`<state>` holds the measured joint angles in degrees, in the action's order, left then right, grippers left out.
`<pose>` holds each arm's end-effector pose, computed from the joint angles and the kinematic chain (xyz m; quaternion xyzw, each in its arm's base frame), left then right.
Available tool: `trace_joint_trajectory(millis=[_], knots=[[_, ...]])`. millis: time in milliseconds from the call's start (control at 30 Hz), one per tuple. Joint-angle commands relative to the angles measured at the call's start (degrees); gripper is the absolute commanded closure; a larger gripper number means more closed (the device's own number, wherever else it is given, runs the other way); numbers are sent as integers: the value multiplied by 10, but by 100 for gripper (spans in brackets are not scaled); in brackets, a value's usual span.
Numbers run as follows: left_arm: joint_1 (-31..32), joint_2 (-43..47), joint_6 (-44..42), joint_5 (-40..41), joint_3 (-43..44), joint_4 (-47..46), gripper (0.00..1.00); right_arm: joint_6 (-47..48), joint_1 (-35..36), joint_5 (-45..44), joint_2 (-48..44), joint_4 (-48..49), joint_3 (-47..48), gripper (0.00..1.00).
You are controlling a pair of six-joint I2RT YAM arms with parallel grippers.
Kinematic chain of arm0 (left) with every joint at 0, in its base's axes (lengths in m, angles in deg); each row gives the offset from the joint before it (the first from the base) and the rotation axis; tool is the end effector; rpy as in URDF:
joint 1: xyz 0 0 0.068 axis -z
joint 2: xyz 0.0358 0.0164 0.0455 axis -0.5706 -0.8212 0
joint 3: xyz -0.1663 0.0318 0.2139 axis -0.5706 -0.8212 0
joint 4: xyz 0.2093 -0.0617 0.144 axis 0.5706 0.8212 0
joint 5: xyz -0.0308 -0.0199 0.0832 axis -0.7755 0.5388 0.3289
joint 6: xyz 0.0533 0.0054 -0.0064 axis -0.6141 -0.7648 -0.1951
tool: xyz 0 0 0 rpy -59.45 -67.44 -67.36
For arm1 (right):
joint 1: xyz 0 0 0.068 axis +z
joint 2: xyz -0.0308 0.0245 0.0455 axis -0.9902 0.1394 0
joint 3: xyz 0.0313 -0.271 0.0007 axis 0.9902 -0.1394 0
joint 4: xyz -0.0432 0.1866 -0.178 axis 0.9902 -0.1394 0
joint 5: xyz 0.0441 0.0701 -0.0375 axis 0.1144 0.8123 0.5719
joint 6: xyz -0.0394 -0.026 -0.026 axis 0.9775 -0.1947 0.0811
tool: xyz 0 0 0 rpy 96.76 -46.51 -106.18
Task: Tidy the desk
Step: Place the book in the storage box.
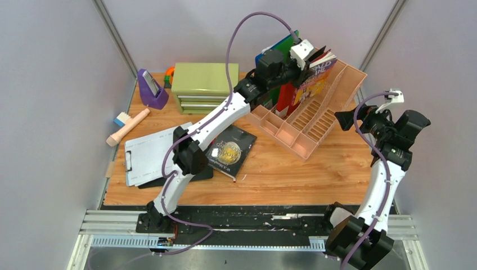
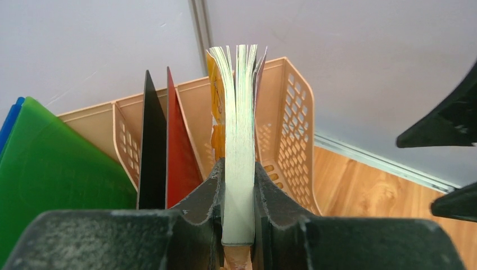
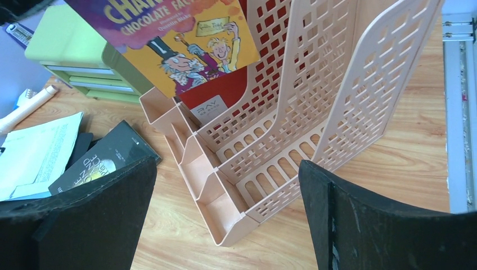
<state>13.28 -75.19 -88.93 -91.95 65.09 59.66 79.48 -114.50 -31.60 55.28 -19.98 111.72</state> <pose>0.3444 -0.3963 0.4252 0.3568 0.6032 -0.3709 0.6093 0.1905 -0.0878 0.3509 -0.0297 0.7720 0.2118 0.5985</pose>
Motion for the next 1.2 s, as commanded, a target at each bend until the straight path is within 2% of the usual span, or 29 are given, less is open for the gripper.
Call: trace_joint_trajectory(millis=[0, 233, 567, 1167], knots=[[8, -24, -29, 69, 41, -80, 100, 6, -12, -4, -13, 21, -1, 0], [9, -84, 16, 71, 44, -132, 100, 18, -18, -20, -31, 21, -5, 0], [21, -131, 55, 135, 45, -165, 100, 20, -18, -26, -28, 20, -7, 0], [46, -182, 16, 192, 45, -219, 100, 21, -18, -16, -29, 20, -12, 0]])
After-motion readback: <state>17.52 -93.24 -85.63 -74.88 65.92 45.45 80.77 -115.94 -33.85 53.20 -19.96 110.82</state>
